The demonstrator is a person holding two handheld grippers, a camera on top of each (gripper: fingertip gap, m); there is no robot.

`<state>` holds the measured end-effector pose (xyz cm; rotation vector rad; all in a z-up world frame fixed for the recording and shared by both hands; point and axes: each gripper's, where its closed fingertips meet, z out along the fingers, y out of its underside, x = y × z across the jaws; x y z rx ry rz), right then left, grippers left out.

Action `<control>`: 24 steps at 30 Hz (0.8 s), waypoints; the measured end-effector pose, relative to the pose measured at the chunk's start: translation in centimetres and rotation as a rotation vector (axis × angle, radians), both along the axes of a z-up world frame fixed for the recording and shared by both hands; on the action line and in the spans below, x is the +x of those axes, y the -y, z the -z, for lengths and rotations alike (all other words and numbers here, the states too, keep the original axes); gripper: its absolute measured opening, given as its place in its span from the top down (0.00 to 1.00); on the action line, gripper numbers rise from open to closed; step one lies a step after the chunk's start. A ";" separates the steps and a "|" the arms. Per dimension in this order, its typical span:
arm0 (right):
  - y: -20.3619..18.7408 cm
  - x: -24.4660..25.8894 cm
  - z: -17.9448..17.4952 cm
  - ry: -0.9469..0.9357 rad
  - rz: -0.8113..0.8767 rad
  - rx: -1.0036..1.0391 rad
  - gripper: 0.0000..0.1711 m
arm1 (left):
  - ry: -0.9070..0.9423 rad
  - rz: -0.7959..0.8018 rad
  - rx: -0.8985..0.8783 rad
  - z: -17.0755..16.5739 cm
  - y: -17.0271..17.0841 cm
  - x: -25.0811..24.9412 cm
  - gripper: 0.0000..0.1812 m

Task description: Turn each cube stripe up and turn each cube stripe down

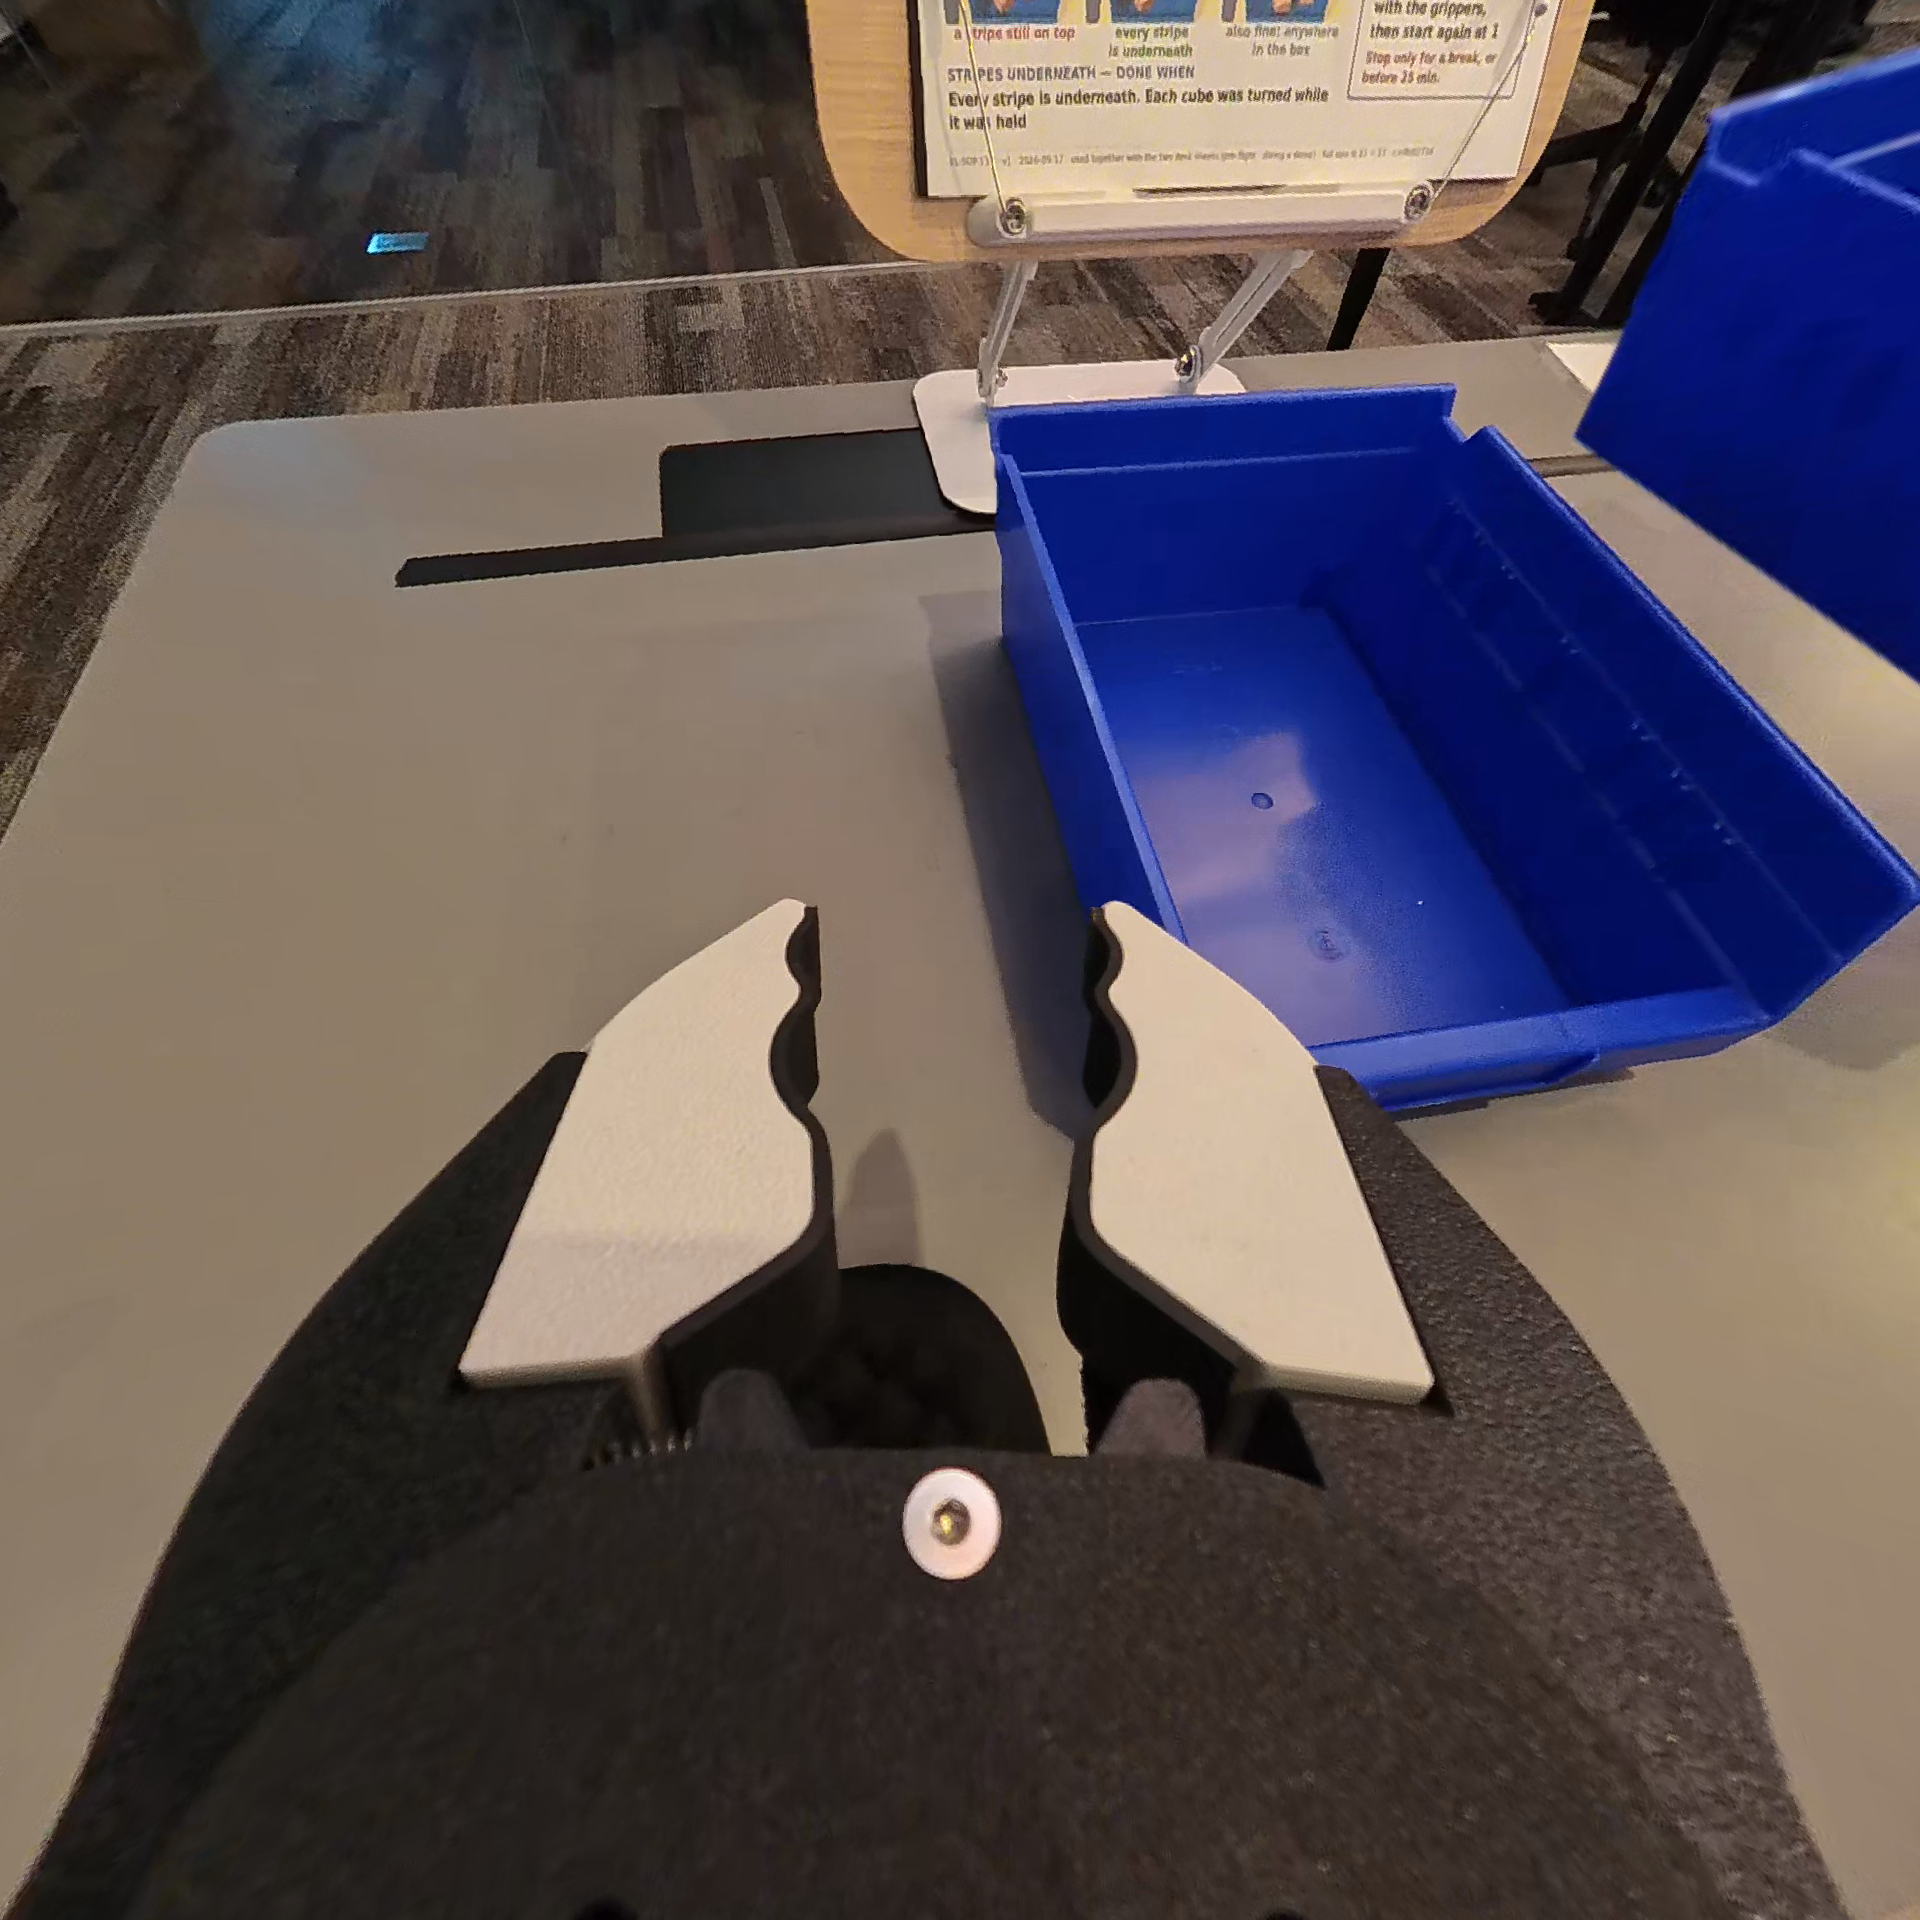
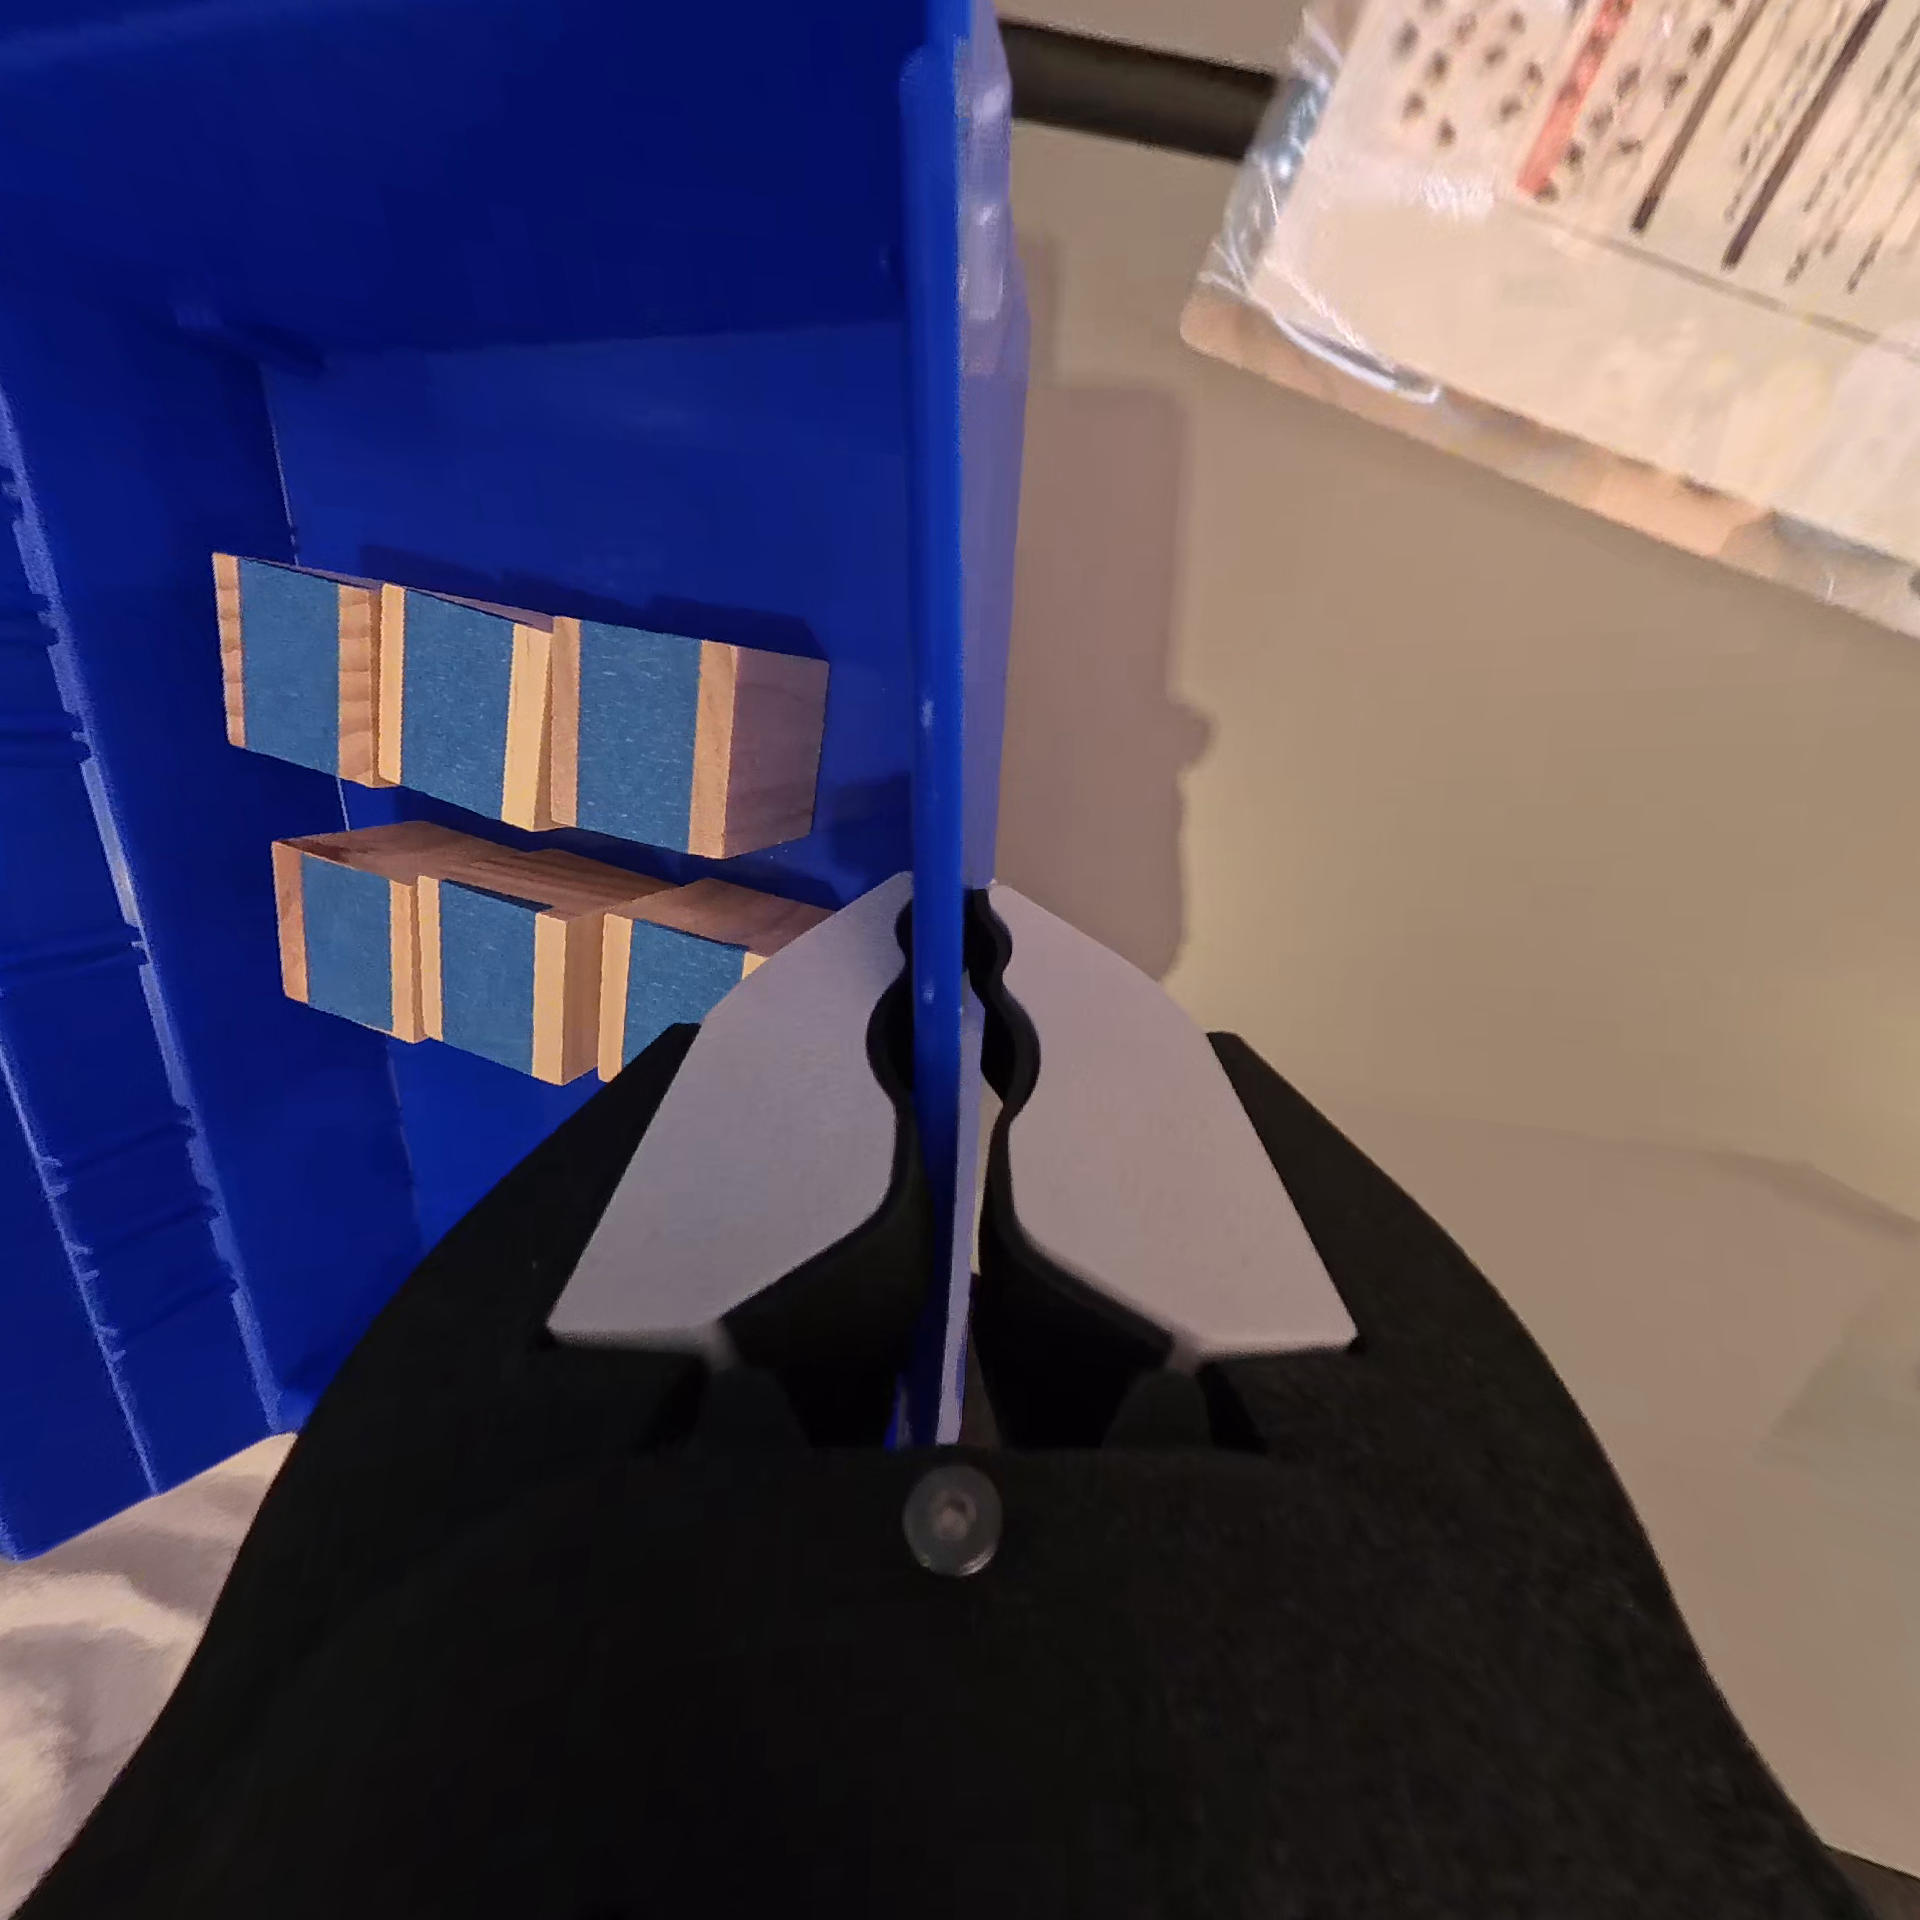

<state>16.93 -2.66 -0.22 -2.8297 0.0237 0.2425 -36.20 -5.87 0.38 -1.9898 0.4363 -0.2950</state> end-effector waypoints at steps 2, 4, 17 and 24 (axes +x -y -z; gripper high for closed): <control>-0.9 -1.6 -1.5 0.000 -0.020 0.009 0.96 | 0.004 -0.004 0.004 -0.2 0.1 -0.3 0.73; -2.0 -3.7 -2.7 -0.002 -0.047 0.011 0.96 | 0.008 -0.010 0.006 -0.3 0.2 -0.6 0.73; -10.5 -26.0 -3.7 -0.119 -0.345 0.036 0.97 | 0.044 -0.087 0.011 -0.6 0.6 -5.1 0.73; -14.0 -38.8 -2.0 -0.166 -0.440 0.023 0.96 | 0.091 -0.192 0.014 -0.4 0.6 -10.8 0.75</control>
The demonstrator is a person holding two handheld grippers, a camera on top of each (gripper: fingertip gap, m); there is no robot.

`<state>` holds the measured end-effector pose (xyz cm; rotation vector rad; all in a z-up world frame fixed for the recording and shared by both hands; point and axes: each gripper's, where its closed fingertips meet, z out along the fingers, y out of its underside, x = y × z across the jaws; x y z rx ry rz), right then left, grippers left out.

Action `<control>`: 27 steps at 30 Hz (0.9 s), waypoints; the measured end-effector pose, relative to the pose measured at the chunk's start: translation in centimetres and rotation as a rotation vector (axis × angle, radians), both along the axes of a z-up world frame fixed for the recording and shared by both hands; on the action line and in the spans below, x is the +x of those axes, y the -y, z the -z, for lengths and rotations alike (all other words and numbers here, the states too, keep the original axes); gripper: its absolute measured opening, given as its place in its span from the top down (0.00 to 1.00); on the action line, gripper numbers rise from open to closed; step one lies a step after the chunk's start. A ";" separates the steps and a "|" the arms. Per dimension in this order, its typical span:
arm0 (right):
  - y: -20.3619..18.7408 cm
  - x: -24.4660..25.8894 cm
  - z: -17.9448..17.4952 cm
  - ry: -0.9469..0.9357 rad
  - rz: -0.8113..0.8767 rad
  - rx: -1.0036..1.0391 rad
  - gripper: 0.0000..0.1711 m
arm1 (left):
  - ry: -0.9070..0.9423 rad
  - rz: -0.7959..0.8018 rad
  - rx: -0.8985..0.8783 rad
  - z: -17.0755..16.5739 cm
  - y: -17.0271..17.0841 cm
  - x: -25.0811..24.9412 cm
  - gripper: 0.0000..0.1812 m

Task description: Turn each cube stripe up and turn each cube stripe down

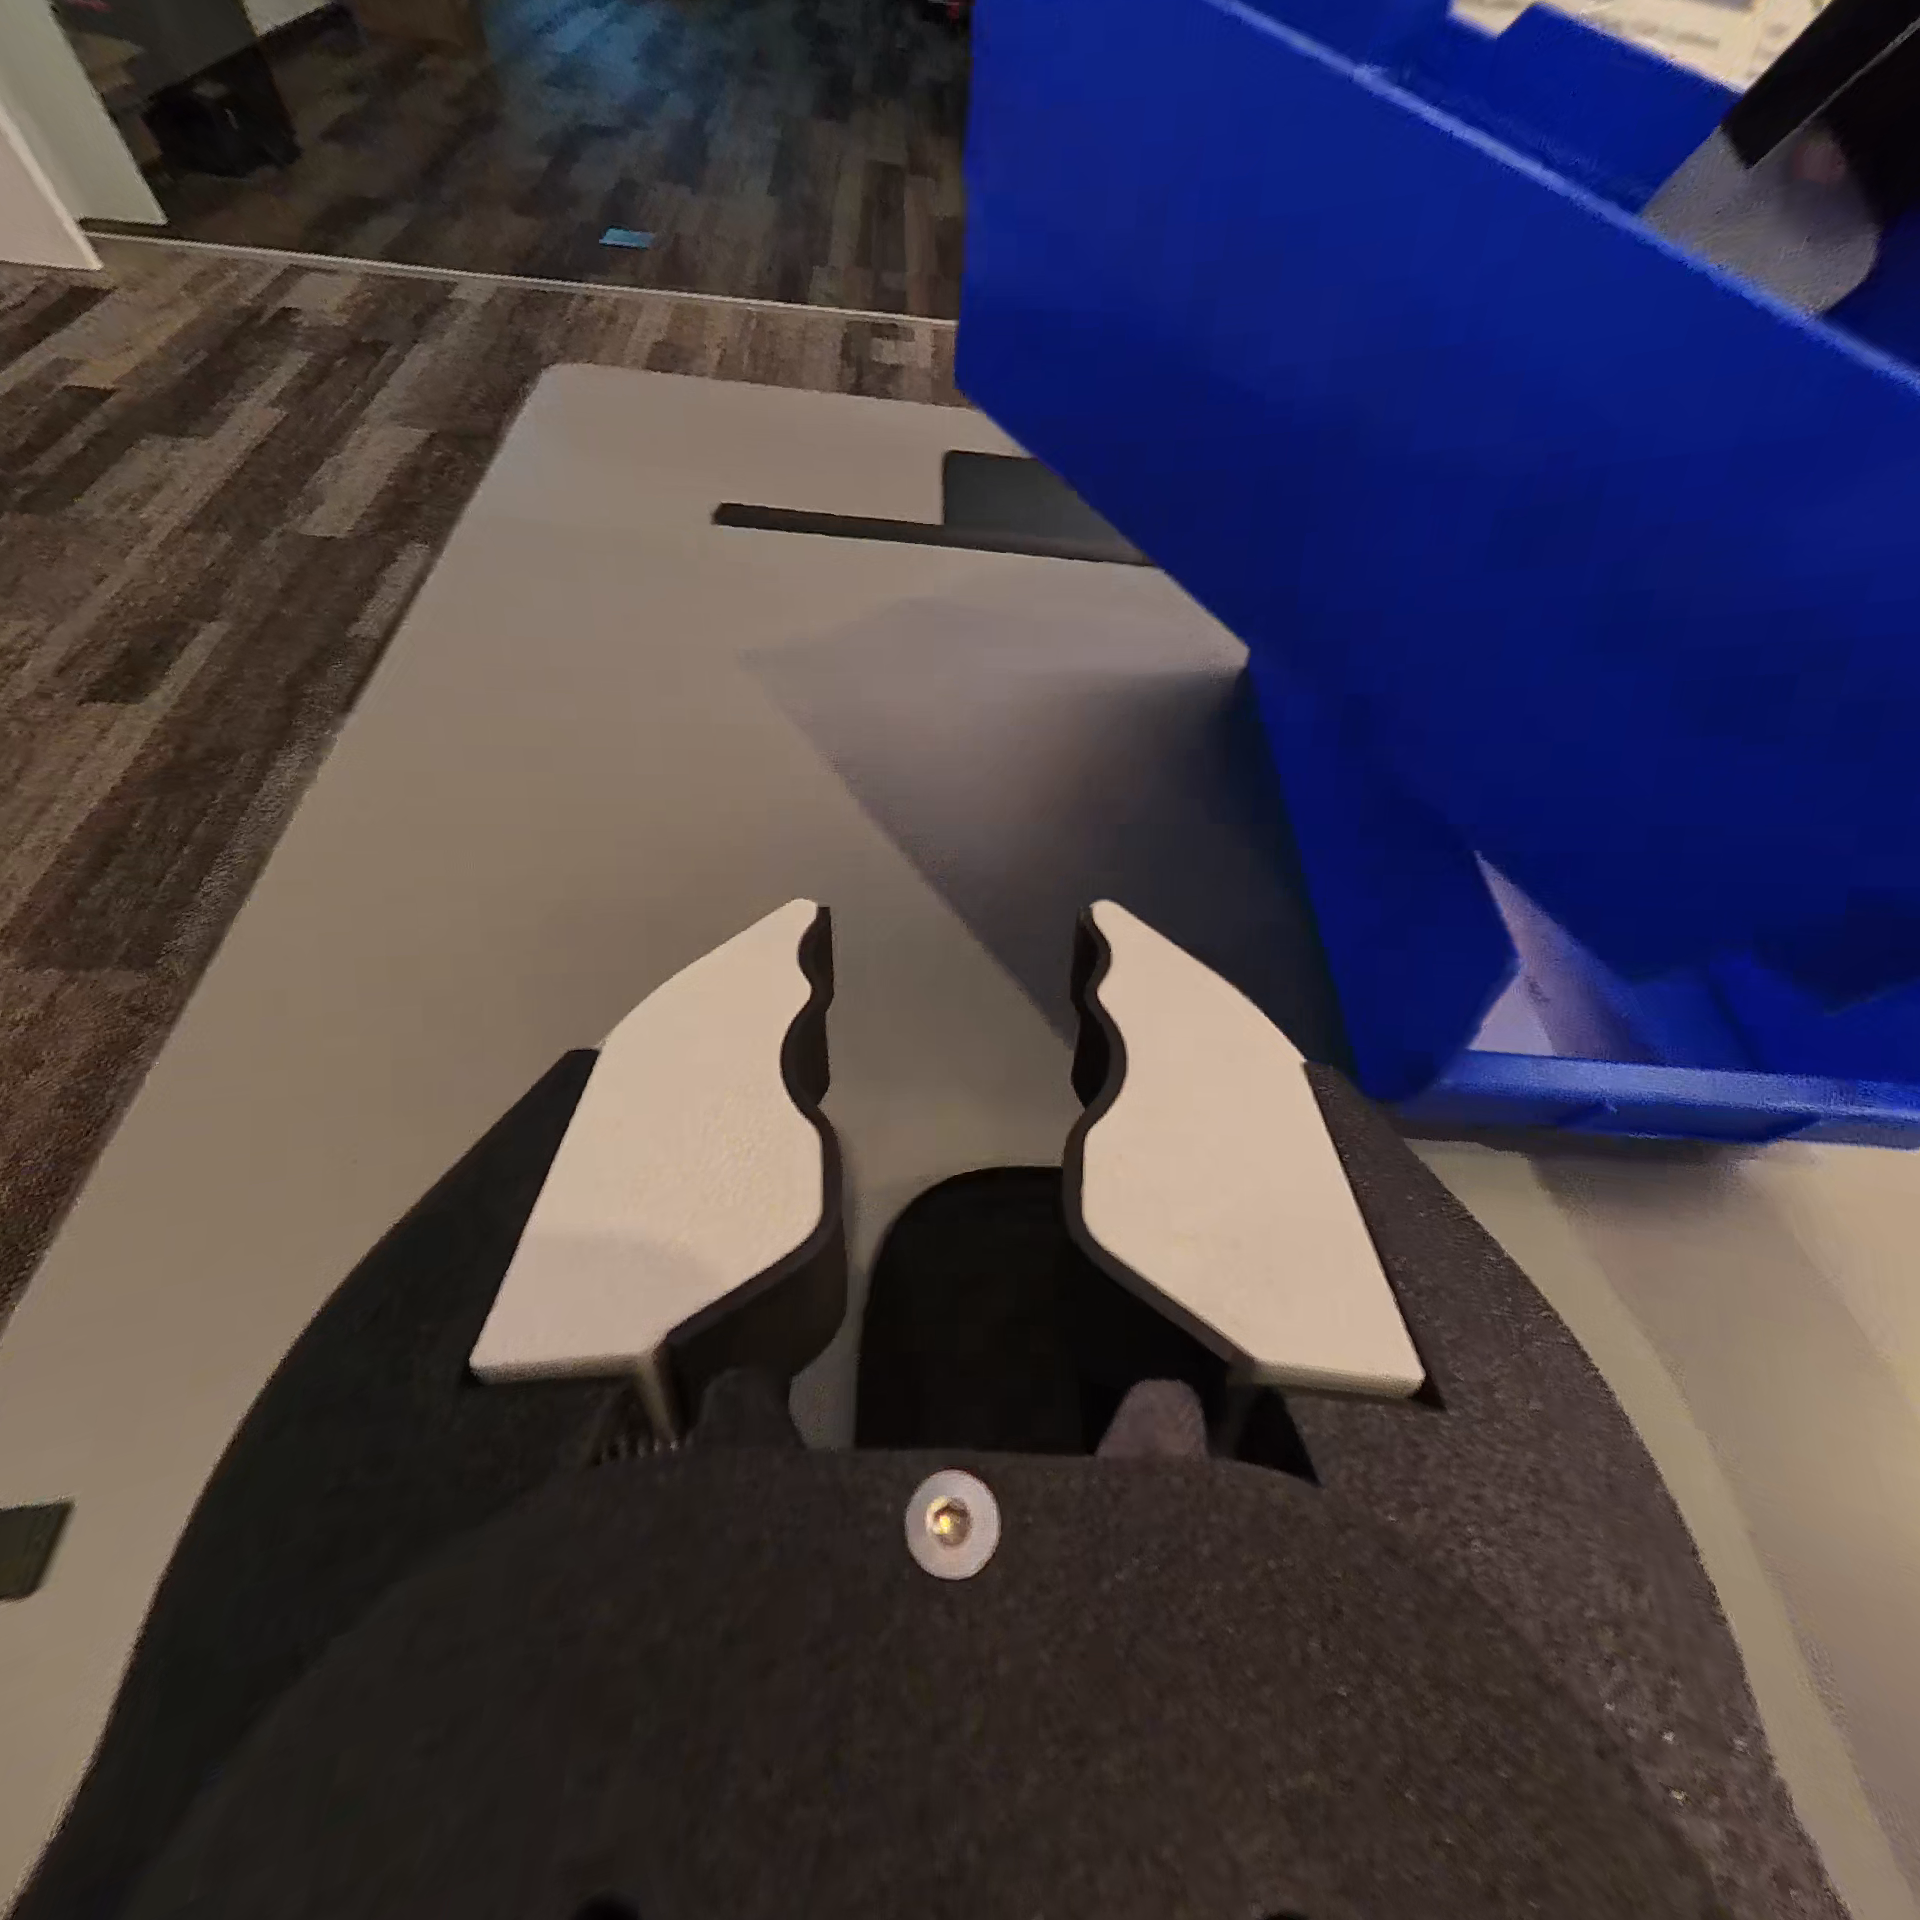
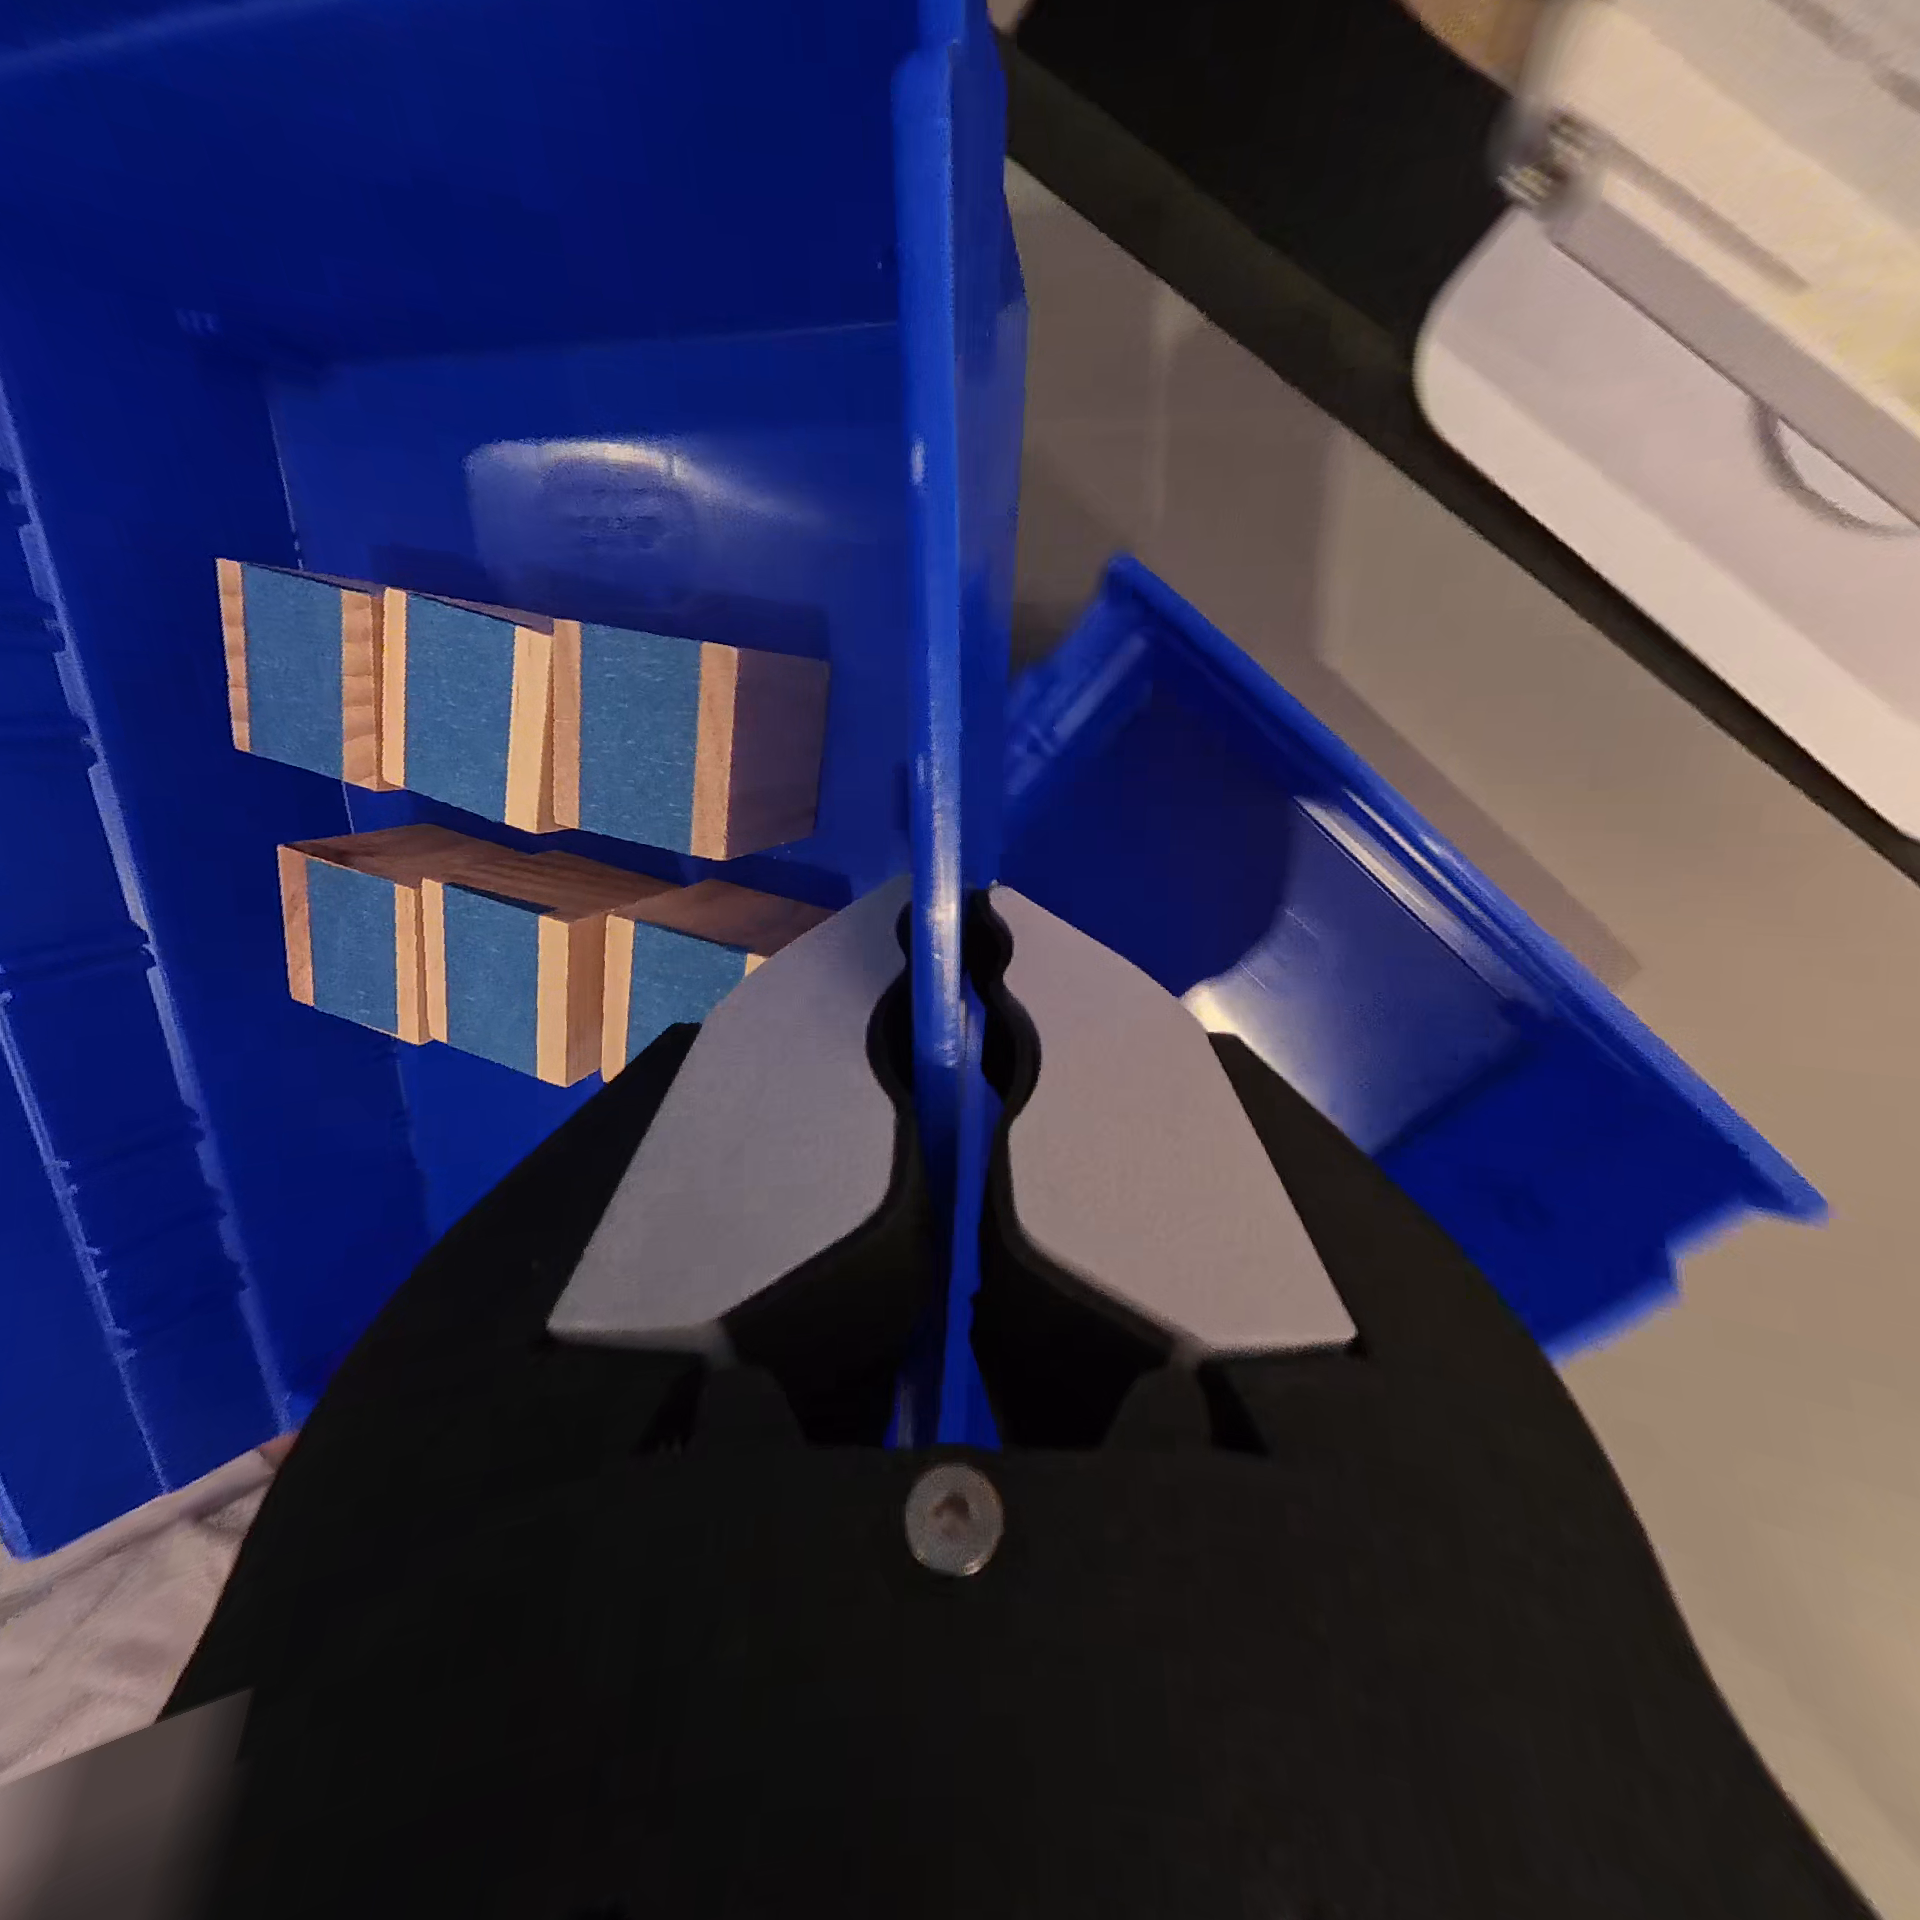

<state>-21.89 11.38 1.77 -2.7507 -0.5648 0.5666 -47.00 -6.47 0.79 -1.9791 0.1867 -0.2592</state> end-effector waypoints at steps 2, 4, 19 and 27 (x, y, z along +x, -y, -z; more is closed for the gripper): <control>-1.0 -3.2 0.6 -0.007 -0.009 0.000 0.96 | 0.012 -0.037 0.008 -0.1 0.1 -1.9 0.75; -1.9 -6.3 1.3 -0.009 -0.018 0.007 0.96 | 0.024 -0.071 0.014 -0.1 0.2 -3.6 0.76; -4.7 -18.7 5.0 0.038 -0.076 -0.025 0.96 | 0.052 -0.181 -0.015 1.8 0.9 -9.9 0.77; -4.3 -19.9 10.8 0.045 0.014 -0.046 0.96 | 0.059 -0.171 -0.030 2.7 -0.5 -9.3 0.76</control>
